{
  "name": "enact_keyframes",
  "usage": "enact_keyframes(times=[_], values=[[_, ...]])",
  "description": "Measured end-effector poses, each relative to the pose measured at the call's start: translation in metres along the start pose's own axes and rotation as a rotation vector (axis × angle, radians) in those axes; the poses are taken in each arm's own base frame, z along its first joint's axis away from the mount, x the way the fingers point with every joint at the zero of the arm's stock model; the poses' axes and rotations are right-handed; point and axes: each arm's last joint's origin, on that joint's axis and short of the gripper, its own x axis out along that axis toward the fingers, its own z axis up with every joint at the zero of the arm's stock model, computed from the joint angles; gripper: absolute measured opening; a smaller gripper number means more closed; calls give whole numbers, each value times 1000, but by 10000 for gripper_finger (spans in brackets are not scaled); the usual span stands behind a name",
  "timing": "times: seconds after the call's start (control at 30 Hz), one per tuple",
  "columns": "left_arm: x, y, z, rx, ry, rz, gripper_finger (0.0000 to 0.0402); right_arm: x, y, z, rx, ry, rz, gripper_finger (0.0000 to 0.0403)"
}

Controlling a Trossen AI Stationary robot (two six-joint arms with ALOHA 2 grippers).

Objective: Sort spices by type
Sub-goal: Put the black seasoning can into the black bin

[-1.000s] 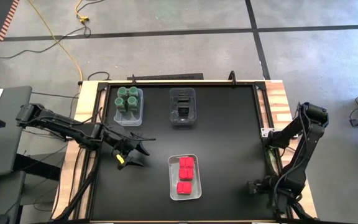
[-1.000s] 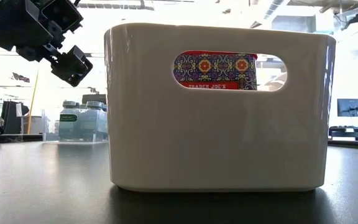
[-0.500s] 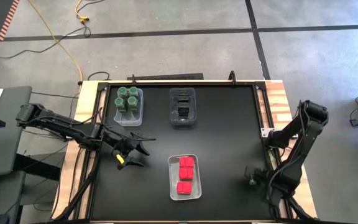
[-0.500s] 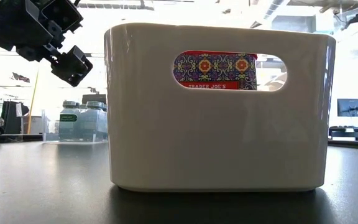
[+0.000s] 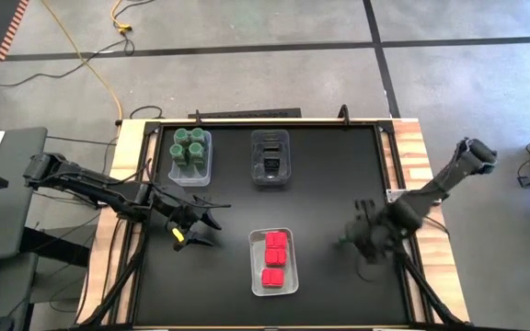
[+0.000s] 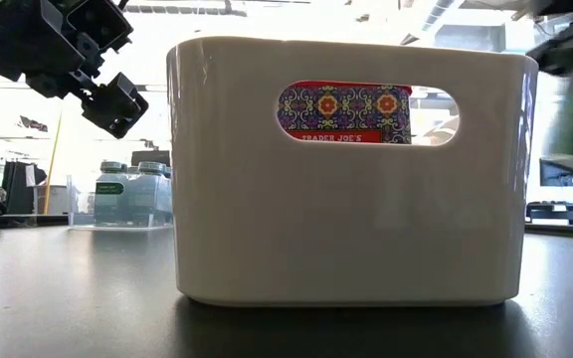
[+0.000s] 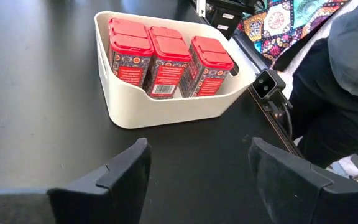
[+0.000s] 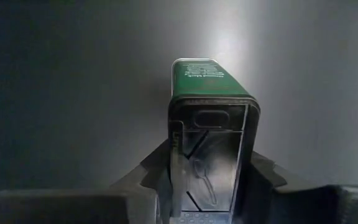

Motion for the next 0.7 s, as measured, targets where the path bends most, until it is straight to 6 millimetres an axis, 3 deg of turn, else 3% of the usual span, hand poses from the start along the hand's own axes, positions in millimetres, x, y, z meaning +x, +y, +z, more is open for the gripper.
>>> enact_keyframes(times=[0.13, 0.5, 0.7], values=[[0, 0, 0, 0, 0, 0, 259, -4, -24, 30, 190, -74, 7, 149], [0, 0, 0, 0, 0, 0, 259, -26, -97, 136, 196, -113, -97, 149], [0, 0, 0, 0, 0, 0, 259, -25, -147, 176, 164, -123, -156, 149]])
